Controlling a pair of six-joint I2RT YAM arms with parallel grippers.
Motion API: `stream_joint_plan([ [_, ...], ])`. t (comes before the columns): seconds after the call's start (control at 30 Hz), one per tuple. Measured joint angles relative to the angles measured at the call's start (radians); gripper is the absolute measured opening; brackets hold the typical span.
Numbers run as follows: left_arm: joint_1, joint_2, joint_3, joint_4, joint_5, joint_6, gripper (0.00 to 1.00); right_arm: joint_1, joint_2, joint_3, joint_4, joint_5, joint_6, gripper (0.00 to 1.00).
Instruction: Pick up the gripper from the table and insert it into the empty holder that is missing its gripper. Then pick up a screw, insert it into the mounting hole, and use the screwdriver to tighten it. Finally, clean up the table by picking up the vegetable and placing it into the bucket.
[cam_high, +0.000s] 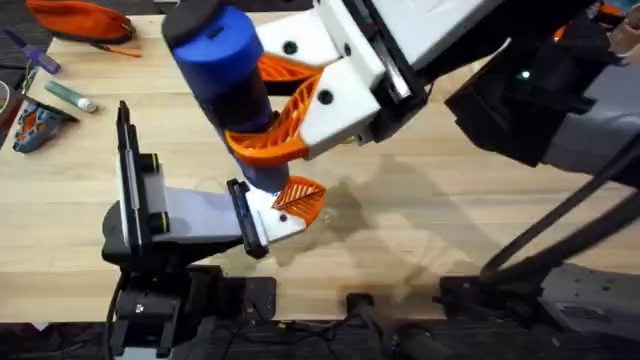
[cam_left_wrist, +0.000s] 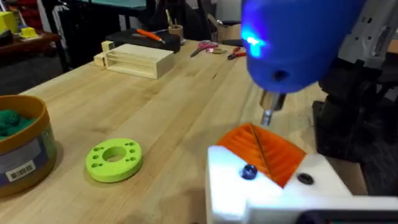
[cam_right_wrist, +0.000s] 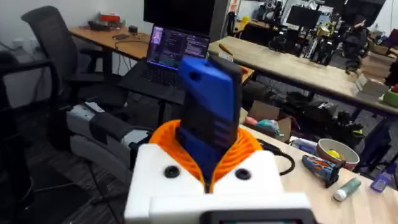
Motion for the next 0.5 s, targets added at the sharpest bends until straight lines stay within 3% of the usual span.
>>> stream_joint_plan([
  [0.5, 0.000, 0.000, 0.000, 0.000, 0.000, 0.000, 0.013, 0.000, 0.035, 0.000, 0.000, 0.000, -0.011, 0.022],
])
